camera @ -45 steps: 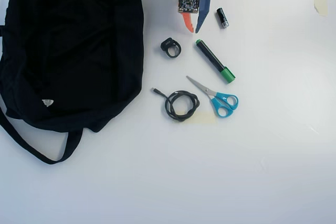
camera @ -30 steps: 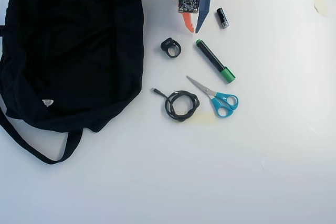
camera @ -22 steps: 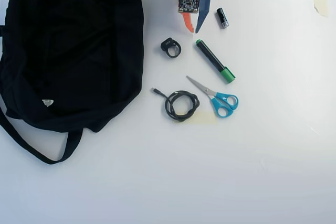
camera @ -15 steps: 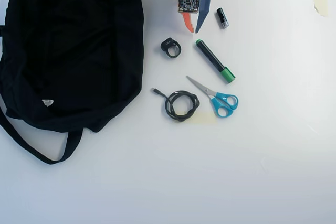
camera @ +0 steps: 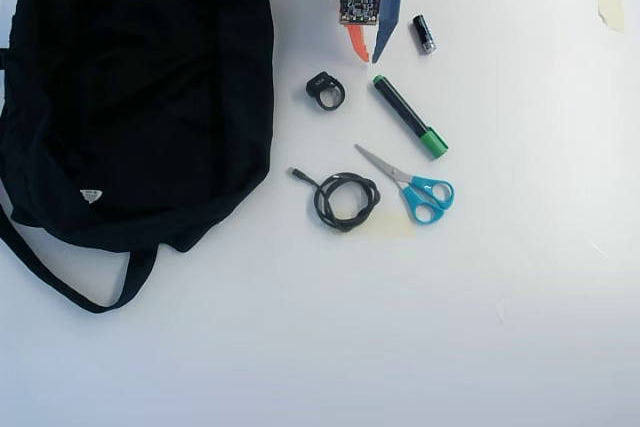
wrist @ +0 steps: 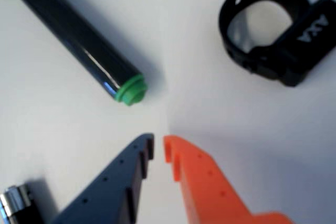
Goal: Put the bike light into the black bag
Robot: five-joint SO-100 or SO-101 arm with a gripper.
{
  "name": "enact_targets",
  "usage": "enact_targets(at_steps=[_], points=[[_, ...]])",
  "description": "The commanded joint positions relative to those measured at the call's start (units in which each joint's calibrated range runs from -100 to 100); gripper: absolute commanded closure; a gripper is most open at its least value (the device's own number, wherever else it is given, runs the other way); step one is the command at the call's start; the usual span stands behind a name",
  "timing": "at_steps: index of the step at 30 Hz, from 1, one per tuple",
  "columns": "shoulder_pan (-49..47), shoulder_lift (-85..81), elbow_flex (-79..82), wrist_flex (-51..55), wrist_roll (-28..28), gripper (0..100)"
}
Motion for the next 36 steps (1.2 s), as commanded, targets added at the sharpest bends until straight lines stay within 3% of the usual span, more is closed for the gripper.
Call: enact_targets(at_steps=[1, 22, 29, 36], points=[[0.1, -0.4, 1.3, 0.0, 0.2, 98], [-0.6, -0.2, 1.3, -1.0, 0.1, 98], [-0.7, 0.6, 0.6, -11.3, -0.2, 98], [-0.8, 8.0, -11.3, -23.6, -0.3, 98]])
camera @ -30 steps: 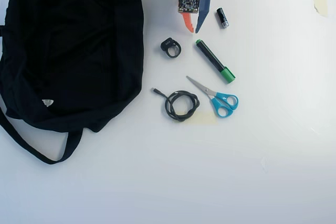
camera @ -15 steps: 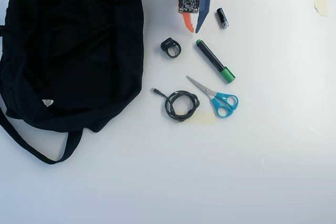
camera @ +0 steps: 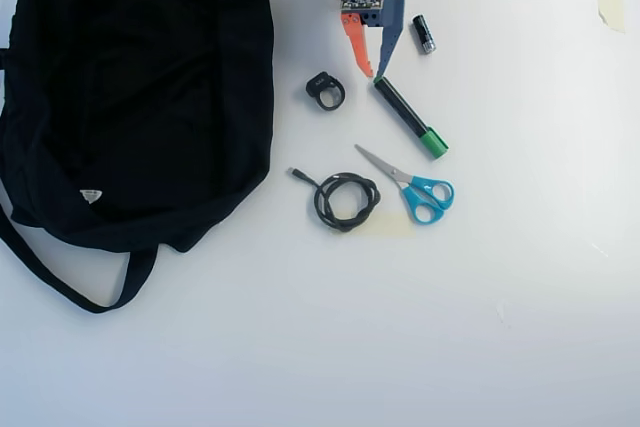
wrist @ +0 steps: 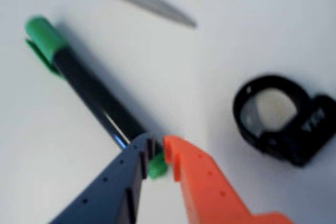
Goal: Put the bike light into the black bag
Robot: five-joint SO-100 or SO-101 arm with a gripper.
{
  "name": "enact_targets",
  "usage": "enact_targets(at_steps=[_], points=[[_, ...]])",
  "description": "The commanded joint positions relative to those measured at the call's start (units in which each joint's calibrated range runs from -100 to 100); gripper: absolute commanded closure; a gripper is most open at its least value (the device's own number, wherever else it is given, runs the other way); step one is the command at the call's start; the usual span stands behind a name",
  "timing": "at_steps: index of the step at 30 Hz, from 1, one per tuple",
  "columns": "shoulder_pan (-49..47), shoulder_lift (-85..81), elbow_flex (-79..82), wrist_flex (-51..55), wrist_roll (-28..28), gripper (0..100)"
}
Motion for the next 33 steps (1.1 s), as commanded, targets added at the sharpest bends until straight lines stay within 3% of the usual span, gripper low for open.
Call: enact_targets(at_steps=[1, 11, 17, 21, 33], points=[[-0.5, 7.1, -9.2, -7.6, -0.3, 98], [-2.0, 26.1, -32.1, -19.3, 0.5, 98], [-1.8, 40.8, -43.7, -27.8, 7.6, 98], [-1.7, 52.2, -52.0, -33.3, 8.1, 98], [1.1, 85.5, -88.4, -34.9, 7.5, 98]])
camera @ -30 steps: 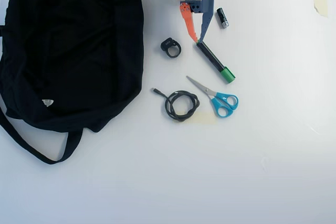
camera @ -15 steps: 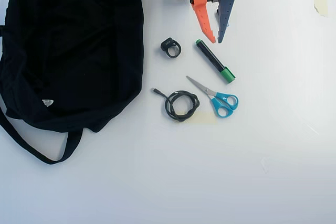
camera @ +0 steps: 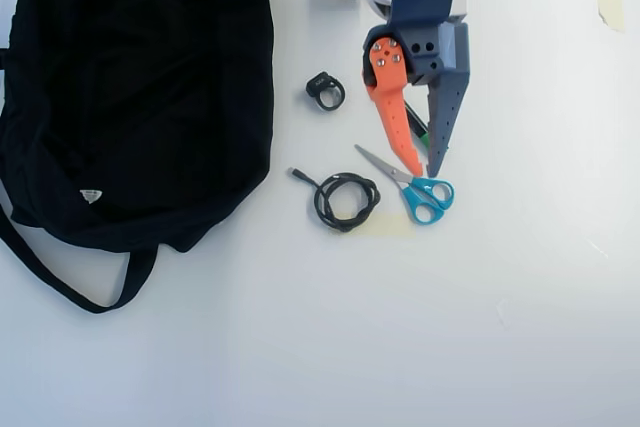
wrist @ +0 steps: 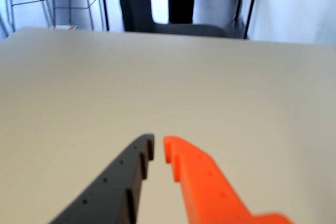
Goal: Put the bike light into the black bag
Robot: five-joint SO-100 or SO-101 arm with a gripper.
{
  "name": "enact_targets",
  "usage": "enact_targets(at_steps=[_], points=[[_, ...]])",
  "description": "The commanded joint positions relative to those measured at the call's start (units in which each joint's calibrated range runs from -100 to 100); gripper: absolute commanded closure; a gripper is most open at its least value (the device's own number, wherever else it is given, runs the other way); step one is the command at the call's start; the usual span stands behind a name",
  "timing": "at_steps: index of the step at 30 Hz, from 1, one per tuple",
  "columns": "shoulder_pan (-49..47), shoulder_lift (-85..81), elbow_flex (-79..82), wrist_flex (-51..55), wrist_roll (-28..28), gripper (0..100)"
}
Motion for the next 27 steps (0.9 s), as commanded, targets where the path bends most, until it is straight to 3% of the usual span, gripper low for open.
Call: enact_targets(at_steps=[1, 6, 27], points=[[1.0, 7.8, -13.3, -1.2, 0.0, 98], [2.0, 13.7, -19.3, -1.1, 0.4, 98], [6.7, 12.6, -13.7, 0.3, 0.5, 98]])
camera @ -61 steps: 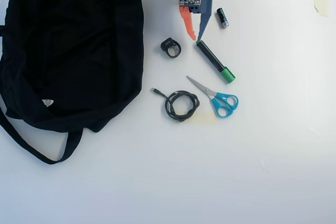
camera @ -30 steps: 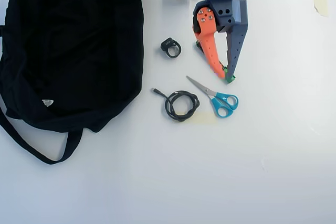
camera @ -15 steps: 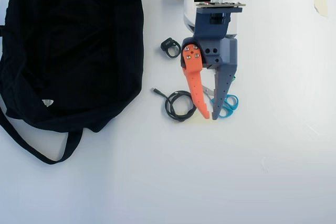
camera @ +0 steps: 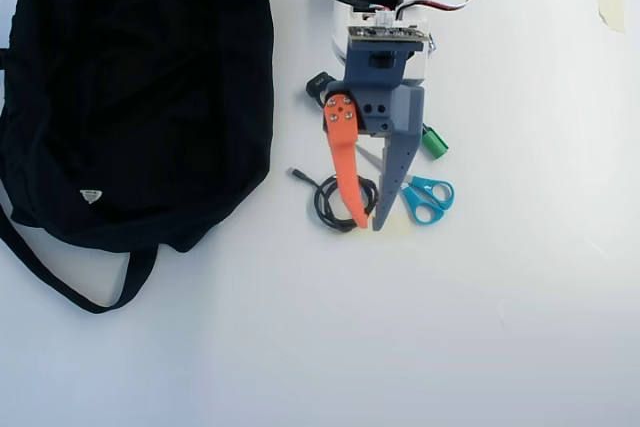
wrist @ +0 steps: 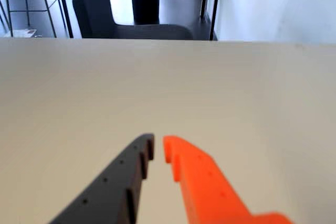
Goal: Put the bike light into the black bag
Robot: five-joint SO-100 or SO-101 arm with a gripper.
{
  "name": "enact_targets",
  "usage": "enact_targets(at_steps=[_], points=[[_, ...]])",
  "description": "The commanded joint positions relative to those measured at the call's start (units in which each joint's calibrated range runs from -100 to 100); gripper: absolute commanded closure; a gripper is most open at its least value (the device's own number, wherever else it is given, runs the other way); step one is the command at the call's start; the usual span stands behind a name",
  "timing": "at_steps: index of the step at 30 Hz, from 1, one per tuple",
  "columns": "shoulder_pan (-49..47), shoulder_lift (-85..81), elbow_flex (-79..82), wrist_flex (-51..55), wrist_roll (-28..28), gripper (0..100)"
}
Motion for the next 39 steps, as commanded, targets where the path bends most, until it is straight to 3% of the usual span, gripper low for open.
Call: enact_targets(at_steps=[1, 11, 17, 27, 39], points=[[1.1, -1.9, -0.4, 1.4, 0.4, 98], [1.9, -7.9, -0.1, 18.7, 1.4, 98], [0.8, -9.3, -0.1, 37.1, 15.2, 98], [1.4, -12.0, -0.2, 53.6, 28.0, 98], [4.1, -12.5, 2.3, 71.4, 29.6, 98]])
